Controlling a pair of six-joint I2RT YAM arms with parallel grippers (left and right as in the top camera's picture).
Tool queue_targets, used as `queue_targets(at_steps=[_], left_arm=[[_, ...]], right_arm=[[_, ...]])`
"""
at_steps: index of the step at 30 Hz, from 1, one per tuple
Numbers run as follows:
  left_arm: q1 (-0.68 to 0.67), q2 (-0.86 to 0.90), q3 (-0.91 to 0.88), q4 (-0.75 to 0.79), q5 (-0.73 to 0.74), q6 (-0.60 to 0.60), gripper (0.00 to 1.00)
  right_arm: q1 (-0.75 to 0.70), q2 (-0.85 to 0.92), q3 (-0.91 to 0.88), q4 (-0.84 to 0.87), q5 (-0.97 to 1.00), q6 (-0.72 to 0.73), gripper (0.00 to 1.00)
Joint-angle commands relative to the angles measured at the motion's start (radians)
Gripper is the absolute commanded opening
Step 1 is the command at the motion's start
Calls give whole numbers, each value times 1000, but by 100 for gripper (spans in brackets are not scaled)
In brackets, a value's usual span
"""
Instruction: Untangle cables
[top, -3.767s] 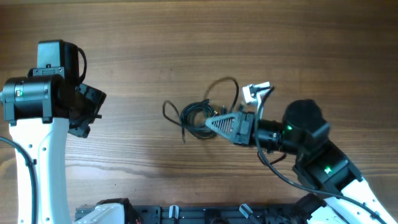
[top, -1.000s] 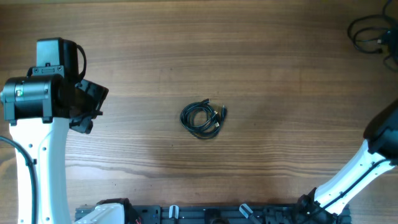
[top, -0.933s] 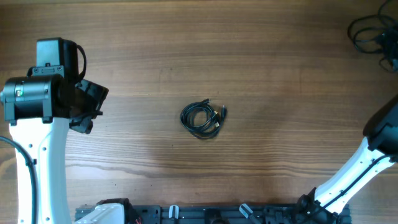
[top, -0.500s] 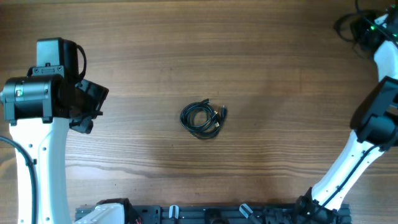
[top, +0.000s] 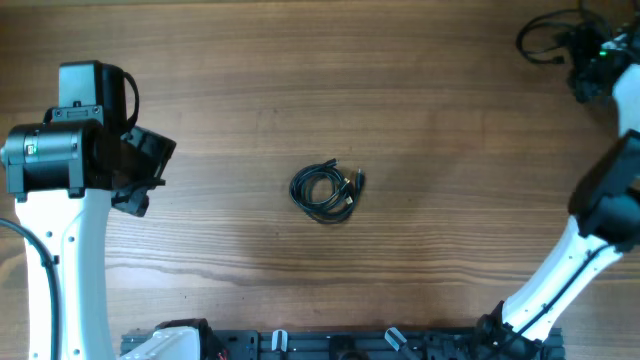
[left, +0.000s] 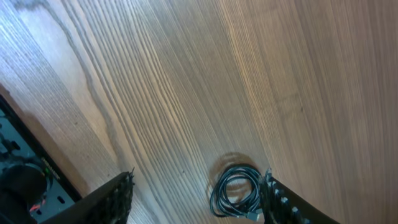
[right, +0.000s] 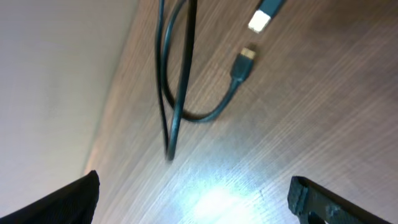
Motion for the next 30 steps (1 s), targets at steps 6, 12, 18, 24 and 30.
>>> queue_targets(at_steps=[6,12,18,24,30], left_arm=[[-66,22,-65,6,151,271,100],[-244,22,-210,115,150,266,100],[-326,23,-417,209,171,146,95],[-425,23,-571,467,214,48,81],[-491,97,-611,673,214,-4,77]], right_arm=[[-68,-379,6,-408,-217,-245,100],[61,-503,6,-846,-312,-587,100],[302,-496,3,-972,-262,-651,100],[593,-492,3,-910,-156,-564,100],[747,-492,2,-836,-59,-449,100]])
